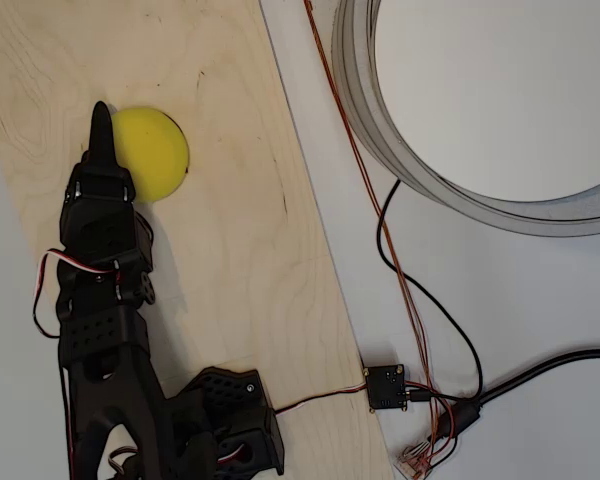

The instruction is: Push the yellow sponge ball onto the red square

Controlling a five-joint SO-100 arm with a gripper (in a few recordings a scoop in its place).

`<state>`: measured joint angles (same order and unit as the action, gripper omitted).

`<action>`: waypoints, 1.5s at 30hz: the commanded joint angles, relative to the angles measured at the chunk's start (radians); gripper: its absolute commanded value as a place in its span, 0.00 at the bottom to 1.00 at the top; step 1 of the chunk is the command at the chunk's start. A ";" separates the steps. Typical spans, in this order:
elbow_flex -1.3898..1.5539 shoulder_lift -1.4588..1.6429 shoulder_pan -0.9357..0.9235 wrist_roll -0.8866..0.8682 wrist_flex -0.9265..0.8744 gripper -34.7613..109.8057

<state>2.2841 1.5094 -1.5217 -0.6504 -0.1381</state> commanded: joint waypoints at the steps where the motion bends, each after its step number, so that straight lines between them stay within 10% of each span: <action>1: 0.006 0.058 -0.029 -0.002 -0.003 0.46; 34: -0.018 0.100 -0.017 0.043 -0.002 0.50; 45: -0.110 0.342 0.002 0.328 -0.009 0.49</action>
<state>2.2120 1.7625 -1.5278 -0.3758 -0.1396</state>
